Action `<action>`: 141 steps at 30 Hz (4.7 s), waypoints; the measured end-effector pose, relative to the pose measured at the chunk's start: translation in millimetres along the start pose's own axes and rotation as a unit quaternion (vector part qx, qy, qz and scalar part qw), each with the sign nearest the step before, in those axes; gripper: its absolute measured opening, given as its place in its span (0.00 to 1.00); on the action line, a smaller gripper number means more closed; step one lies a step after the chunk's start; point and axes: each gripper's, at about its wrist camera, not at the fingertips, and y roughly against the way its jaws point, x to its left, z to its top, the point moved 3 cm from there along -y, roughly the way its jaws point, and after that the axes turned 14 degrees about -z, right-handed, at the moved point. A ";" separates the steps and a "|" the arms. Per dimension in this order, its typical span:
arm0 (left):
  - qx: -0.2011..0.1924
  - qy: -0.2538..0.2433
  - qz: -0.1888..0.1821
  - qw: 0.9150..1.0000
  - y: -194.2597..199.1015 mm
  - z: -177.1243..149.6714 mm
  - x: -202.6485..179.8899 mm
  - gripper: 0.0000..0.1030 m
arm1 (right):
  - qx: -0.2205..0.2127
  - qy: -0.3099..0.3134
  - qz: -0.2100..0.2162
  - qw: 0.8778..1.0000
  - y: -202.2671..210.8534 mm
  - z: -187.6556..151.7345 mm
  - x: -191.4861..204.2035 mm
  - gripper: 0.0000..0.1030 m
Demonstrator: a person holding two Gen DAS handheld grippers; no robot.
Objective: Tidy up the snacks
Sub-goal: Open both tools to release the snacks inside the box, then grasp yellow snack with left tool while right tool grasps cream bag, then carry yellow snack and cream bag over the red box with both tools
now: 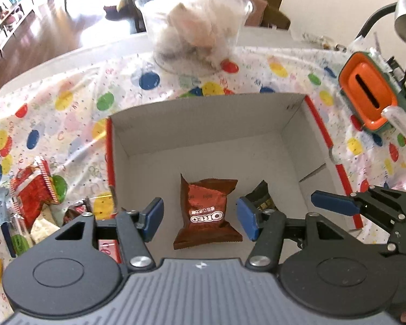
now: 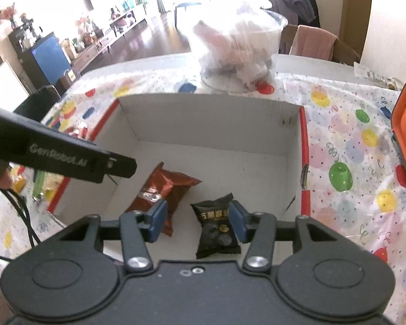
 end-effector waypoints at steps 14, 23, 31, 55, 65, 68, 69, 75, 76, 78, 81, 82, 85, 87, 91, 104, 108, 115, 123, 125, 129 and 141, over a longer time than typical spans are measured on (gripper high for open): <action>-0.085 -0.018 -0.007 0.996 74.8 -52.0 16.2 0.70 | -0.049 0.007 0.026 0.998 45.7 -7.4 40.4 0.83; -0.143 -0.026 -0.001 0.989 121.4 -88.0 58.6 0.75 | -0.088 0.002 0.006 0.996 71.8 -11.1 84.9 0.99; -0.177 -0.024 0.008 0.984 157.5 -117.9 116.6 0.81 | -0.102 0.011 0.014 0.995 71.3 -13.7 144.9 1.00; -0.114 0.076 0.051 0.989 158.4 -181.0 319.8 0.86 | -0.074 0.115 0.025 0.990 -19.9 -5.7 291.8 0.99; -0.065 0.093 0.045 0.993 116.9 -185.0 358.2 0.86 | -0.048 0.188 0.007 0.981 -73.7 12.4 318.3 0.84; -0.058 0.094 0.045 0.993 108.4 -184.6 364.7 0.86 | -0.036 0.200 0.011 0.979 -88.3 14.8 324.6 0.76; -0.056 0.095 0.042 0.993 106.0 -184.6 366.9 0.86 | -0.031 0.204 0.011 0.978 -93.1 15.7 326.6 0.74; -0.048 0.091 0.041 0.994 93.3 -179.6 376.2 0.82 | -0.011 0.204 0.004 0.979 -115.0 22.4 328.8 0.67; -0.046 0.090 0.037 0.994 91.8 -179.1 376.8 0.79 | -0.008 0.204 0.005 0.979 -117.5 22.9 328.9 0.67; -0.044 0.088 0.037 0.994 89.4 -178.2 377.9 0.74 | -0.003 0.207 0.006 0.978 -121.3 22.5 330.0 0.64; -0.035 0.086 0.040 0.995 85.1 -178.0 380.8 0.62 | 0.003 0.208 0.003 0.978 -125.4 21.0 331.6 0.63; -0.032 0.085 0.041 0.995 83.9 -178.4 381.5 0.59 | 0.004 0.206 0.001 0.979 -125.9 20.4 331.9 0.62; -0.030 0.084 0.043 0.995 81.5 -179.1 383.6 0.54 | 0.010 0.199 0.004 0.980 -125.9 18.8 332.8 0.56; -0.033 0.081 0.041 0.995 82.3 -179.1 383.8 0.51 | 0.011 0.194 0.001 0.981 -125.2 17.6 332.9 0.51; -0.031 0.071 0.037 0.996 81.9 -177.7 381.6 0.45 | 0.011 0.185 -0.007 0.983 -122.2 16.5 333.1 0.46; -0.035 0.059 0.027 0.997 85.0 -176.2 376.0 0.32 | -0.014 0.150 -0.028 0.988 -90.5 8.2 330.4 0.35; -0.038 0.061 0.023 0.997 87.3 -177.5 374.2 0.32 | -0.024 0.136 -0.026 0.990 -70.2 4.0 327.1 0.35; -0.042 0.063 0.018 0.997 100.9 -181.3 363.8 0.32 | -0.044 0.115 -0.033 0.992 -33.0 -6.8 314.9 0.35; -0.066 0.040 0.010 0.997 130.8 -173.0 326.6 0.32 | -0.065 0.084 -0.036 0.994 11.3 -13.1 290.3 0.35; -0.073 0.032 0.005 0.997 137.9 -168.2 312.6 0.32 | -0.072 0.077 -0.036 0.994 22.4 -13.9 281.5 0.35; -0.085 0.015 -0.005 0.996 148.2 -156.6 280.4 0.32 | -0.088 0.065 -0.041 0.993 42.3 -13.4 260.1 0.35; -0.099 -0.052 -0.034 0.993 150.6 -118.5 173.5 0.32 | -0.115 0.050 -0.064 0.990 75.5 -12.9 182.2 0.35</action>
